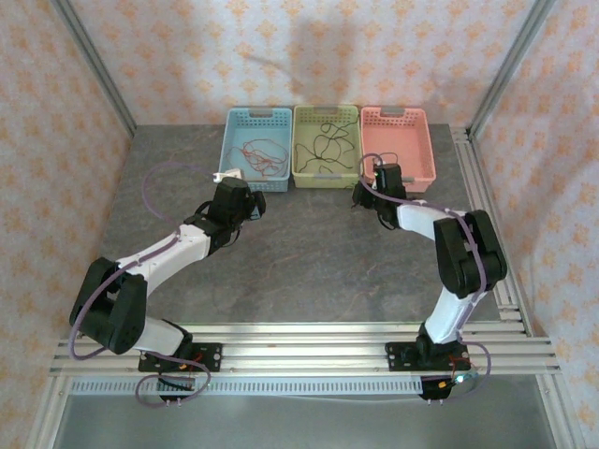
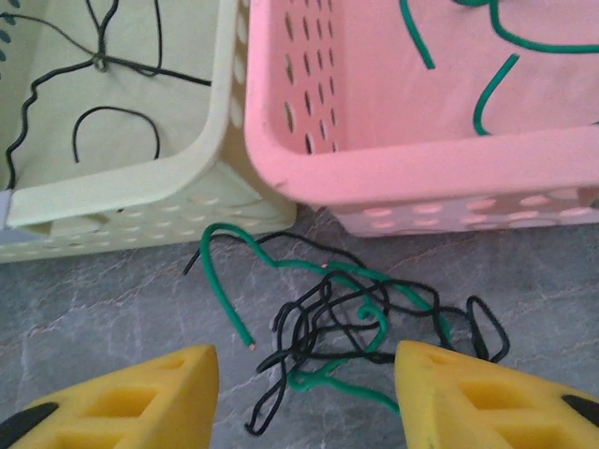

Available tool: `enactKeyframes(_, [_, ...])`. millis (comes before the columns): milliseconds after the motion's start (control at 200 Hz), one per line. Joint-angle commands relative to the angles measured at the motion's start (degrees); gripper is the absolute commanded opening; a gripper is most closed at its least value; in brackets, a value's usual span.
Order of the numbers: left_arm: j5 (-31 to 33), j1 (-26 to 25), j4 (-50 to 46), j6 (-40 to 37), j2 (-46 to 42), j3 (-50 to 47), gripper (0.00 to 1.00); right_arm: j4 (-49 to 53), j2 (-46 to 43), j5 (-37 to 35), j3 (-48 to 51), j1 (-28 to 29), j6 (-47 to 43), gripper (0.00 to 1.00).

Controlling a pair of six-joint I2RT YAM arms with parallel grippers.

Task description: Untangle the cables

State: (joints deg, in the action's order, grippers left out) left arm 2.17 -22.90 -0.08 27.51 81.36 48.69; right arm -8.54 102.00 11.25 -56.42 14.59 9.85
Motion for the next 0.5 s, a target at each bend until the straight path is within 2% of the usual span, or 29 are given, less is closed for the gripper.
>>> enactKeyframes(0, [1.2,-0.2,1.4,-0.5,-1.4,-0.2,0.56,-3.2,2.3,-4.1,-0.5,0.3,0.1,0.54])
enactKeyframes(290, [1.3,-0.2,1.5,-0.4,-1.5,-0.3,0.56,0.2,6.0,-5.7,-3.2,1.7,-0.8,0.53])
enactKeyframes(390, [1.1,-0.2,1.5,-0.4,-1.5,-0.2,0.56,0.6,5.8,-3.8,-2.9,2.1,-0.4,0.46])
enactKeyframes(455, [1.2,-0.2,1.4,-0.5,-1.5,-0.2,0.56,1.9,5.4,-1.3,-2.9,2.2,-0.4,0.34])
enactKeyframes(495, [1.2,-0.2,1.4,-0.5,-1.6,-0.2,0.56,2.7,4.9,0.0,-2.6,2.4,-0.1,0.31])
